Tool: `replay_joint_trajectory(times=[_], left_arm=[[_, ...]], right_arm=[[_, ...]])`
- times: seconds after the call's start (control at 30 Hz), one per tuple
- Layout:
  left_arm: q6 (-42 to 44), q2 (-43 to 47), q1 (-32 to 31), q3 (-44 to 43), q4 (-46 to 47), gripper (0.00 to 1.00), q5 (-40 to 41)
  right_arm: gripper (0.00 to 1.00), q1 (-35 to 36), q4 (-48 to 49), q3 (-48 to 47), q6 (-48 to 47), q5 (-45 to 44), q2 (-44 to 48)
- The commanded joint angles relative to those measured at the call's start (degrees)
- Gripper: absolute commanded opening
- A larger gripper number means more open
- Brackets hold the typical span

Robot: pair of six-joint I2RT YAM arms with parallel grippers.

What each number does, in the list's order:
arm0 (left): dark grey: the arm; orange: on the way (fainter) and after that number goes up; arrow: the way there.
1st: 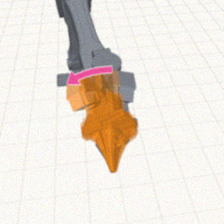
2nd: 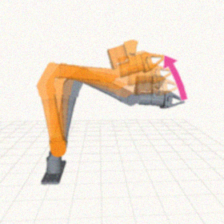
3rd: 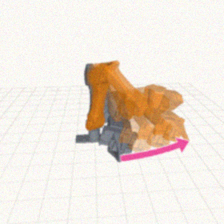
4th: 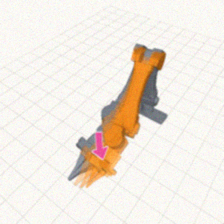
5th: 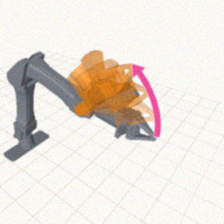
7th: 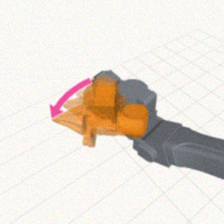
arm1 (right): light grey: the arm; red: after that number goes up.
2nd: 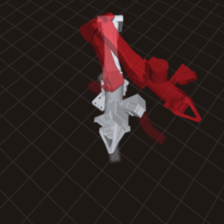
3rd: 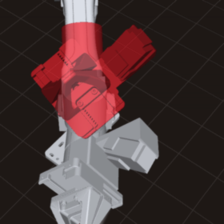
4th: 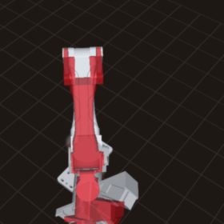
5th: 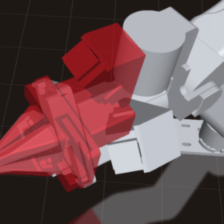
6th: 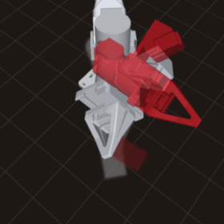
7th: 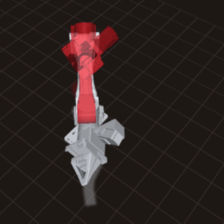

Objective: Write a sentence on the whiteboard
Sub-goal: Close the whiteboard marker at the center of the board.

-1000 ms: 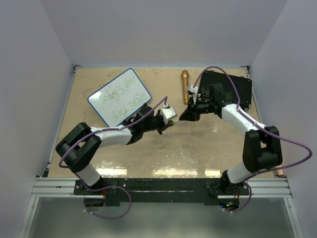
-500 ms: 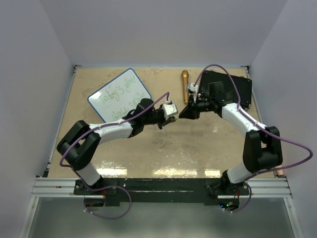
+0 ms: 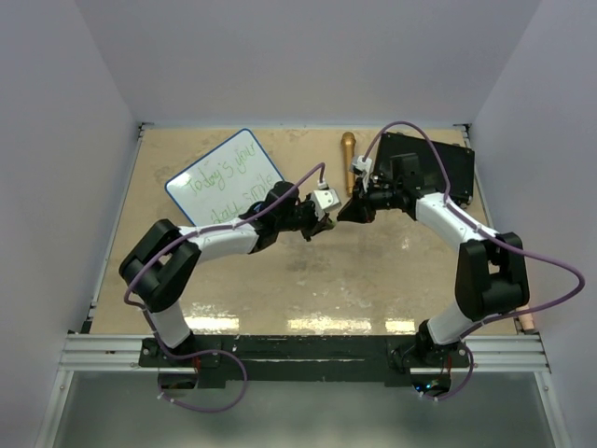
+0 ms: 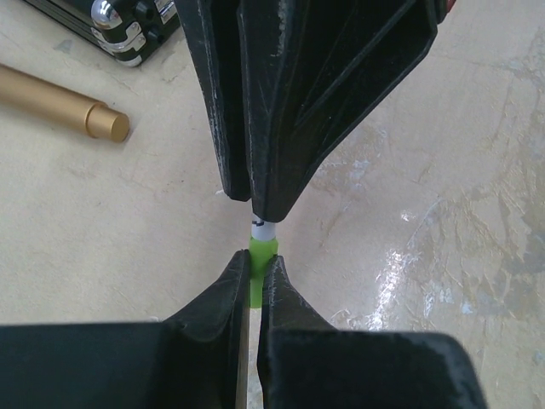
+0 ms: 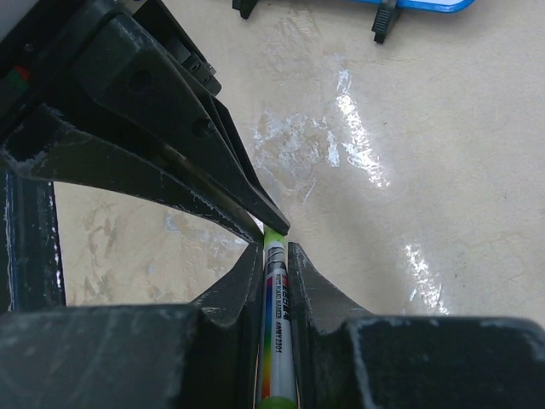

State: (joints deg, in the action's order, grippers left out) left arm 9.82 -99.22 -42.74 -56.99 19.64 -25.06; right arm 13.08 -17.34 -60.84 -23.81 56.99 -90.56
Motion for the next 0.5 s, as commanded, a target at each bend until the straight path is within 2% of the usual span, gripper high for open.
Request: replay_joint_trajectory(times=[0.0, 0.13, 0.2, 0.27, 0.33, 0.37, 0.47], left_arm=[[-5.4, 3.6, -5.0, -11.5, 32.6, 0.00, -7.8], [-3.7, 6.3, -3.0, -9.6, 22.3, 0.00, -6.5], [-4.5, 9.7, -0.3, -3.5, 19.4, 0.19, -6.7], [-6.5, 14.2, 1.3, 3.2, 17.4, 0.44, -7.8], [-5.9, 17.6, 2.3, 6.4, 14.3, 0.50, -6.5], [-5.7, 21.1, 2.4, 8.9, 11.3, 0.57, -5.7], [-6.2, 26.2, 3.0, 13.4, 7.5, 0.64, -3.2]], right_arm=[[0.00, 4.4, -1.3, 0.5, 1.7, 3.1, -2.9], [0.00, 2.3, -1.1, 0.5, 1.5, 1.2, -2.2], [0.00, 0.3, -0.2, 1.2, 2.2, 1.4, -2.2], [0.00, -0.7, 0.4, 1.2, 2.4, 1.5, -2.9], [0.00, -0.9, 0.6, 1.2, 2.3, 1.4, -3.8], [0.00, -0.9, 0.9, 1.2, 2.3, 1.3, -4.2], [0.00, -0.9, 1.0, 1.1, 2.1, 0.8, -6.3]])
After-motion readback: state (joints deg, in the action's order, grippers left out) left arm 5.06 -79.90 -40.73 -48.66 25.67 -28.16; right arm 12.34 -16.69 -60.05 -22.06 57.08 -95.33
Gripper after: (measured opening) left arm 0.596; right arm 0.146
